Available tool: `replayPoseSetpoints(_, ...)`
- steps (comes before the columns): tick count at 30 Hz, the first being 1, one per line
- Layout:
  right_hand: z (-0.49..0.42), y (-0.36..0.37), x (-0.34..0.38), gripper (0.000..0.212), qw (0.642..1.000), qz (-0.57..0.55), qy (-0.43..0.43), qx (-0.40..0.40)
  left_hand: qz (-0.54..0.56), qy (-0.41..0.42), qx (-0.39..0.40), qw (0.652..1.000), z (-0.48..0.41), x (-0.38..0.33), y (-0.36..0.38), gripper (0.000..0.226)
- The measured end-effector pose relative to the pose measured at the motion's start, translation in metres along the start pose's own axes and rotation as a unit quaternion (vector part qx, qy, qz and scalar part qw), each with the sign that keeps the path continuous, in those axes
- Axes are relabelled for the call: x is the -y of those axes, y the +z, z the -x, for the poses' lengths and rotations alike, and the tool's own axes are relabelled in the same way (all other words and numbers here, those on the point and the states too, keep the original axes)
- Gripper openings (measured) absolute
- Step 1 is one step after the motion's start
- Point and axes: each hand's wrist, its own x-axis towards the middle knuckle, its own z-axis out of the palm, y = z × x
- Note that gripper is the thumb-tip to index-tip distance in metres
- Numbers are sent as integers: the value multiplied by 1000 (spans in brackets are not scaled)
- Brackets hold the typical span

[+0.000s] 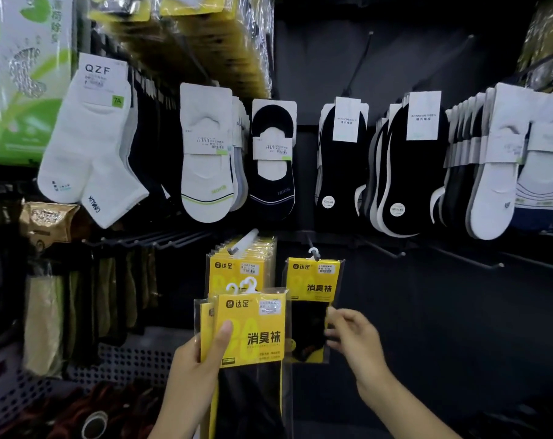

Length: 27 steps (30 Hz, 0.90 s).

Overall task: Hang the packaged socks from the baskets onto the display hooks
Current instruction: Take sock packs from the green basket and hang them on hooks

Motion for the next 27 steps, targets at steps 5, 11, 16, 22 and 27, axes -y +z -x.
replayPoseSetpoints(5, 43, 22, 13, 42, 988, 0, -32, 150, 20, -1, 21, 1000, 5, 0, 14, 34)
replayPoseSetpoints(11, 51, 17, 19, 24, 984, -32, -16, 176, 38, 9, 4, 999, 6, -3, 16, 34)
replayPoseSetpoints(16, 47, 6, 18, 19, 989, -36, -18, 142, 17, 43, 4, 999, 3, -4, 6, 41)
replayPoseSetpoints(22, 26, -14, 36, 11, 995, -73, -69, 10, -7, 46, -43, 998, -9, 2, -17, 64)
replayPoseSetpoints(27, 8, -11, 50, 8, 995, -27, -100, 12, -8, 32, -62, 998, -11, -2, -24, 53)
